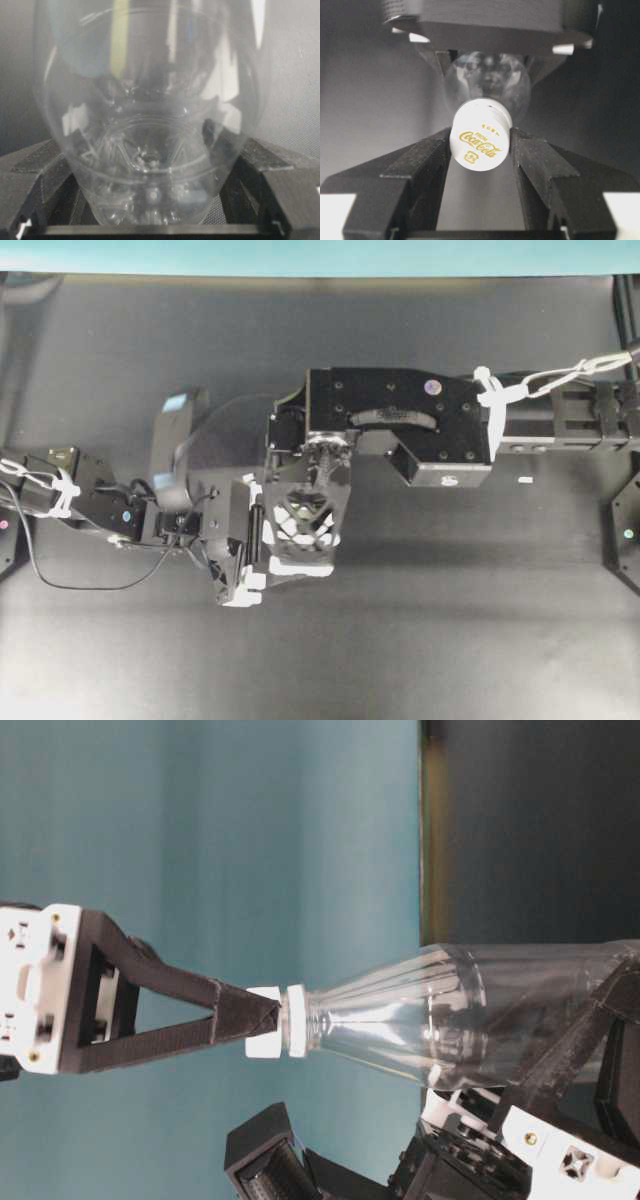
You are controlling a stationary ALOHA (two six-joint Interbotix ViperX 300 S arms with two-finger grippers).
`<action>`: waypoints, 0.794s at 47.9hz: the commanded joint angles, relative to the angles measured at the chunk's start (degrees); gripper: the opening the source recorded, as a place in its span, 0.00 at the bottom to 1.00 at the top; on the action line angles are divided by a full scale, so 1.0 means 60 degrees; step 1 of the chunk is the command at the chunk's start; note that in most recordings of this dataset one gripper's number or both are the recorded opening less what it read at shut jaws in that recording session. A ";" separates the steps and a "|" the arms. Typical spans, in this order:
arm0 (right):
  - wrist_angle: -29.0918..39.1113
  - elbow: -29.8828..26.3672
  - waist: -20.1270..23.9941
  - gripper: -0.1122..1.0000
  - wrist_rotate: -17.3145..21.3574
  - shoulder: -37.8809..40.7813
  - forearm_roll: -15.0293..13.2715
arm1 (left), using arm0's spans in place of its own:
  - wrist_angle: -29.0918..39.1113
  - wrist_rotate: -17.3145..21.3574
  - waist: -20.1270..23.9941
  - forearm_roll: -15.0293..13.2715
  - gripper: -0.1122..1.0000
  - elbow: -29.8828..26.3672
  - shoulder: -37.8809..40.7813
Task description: Open the bottle cap by holding the bottle with the left arm and twisting the cap with the right arm.
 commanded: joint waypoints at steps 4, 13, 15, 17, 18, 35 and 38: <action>-0.0439 0.0088 0.0029 0.43 -0.1904 -0.0088 -0.0015 | 0.0000 0.0000 -0.0073 0.0029 0.82 -0.0103 0.0000; -0.0879 0.0513 -0.0088 0.43 -0.3779 -0.0264 0.0000 | 0.0029 0.0000 -0.0073 0.0029 0.82 -0.0103 0.0000; -0.0894 0.0601 -0.0103 0.43 -0.4028 -0.0308 0.0000 | 0.0044 0.0000 -0.0059 0.0029 0.82 -0.0103 0.0000; -0.0894 0.0703 -0.0117 0.43 -0.4263 -0.0337 0.0000 | 0.0059 0.0000 -0.0059 0.0029 0.82 -0.0117 0.0000; -0.0908 0.0747 -0.0132 0.43 -0.4351 -0.0366 0.0000 | 0.0059 0.0000 -0.0073 0.0029 0.82 -0.0117 0.0015; -0.0996 0.1069 -0.0190 0.43 -0.4893 -0.0513 -0.0015 | 0.0088 0.0000 -0.0044 0.0029 0.82 -0.0103 0.0000; -0.0996 0.1128 -0.0205 0.43 -0.4849 -0.0527 -0.0015 | 0.0103 0.0000 -0.0044 0.0029 0.82 -0.0103 0.0015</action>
